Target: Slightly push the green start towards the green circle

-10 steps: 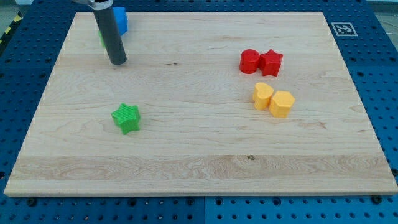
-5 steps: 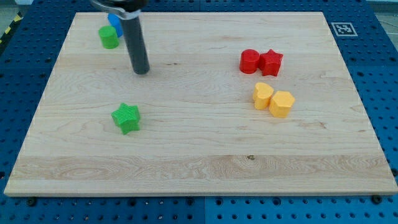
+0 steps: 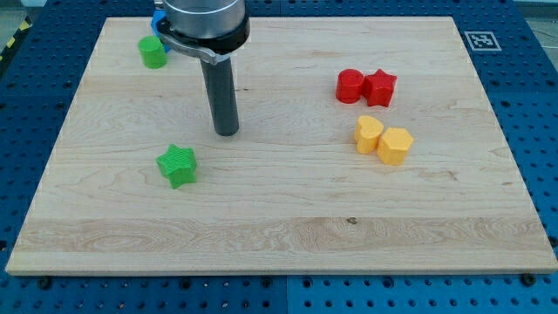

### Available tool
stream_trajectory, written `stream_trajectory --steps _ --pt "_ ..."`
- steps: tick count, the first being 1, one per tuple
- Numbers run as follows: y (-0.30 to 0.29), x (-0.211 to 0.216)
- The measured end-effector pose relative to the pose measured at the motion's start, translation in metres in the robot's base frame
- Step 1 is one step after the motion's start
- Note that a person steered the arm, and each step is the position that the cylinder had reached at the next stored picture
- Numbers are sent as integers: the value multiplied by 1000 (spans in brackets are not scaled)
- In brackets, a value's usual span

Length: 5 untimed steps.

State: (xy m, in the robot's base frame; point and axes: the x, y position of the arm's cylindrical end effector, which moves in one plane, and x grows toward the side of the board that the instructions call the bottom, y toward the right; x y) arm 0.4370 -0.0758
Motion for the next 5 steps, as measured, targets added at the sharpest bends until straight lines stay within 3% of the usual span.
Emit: stream_trajectory --steps 2,5 --pt "10 3" --pt "23 60"
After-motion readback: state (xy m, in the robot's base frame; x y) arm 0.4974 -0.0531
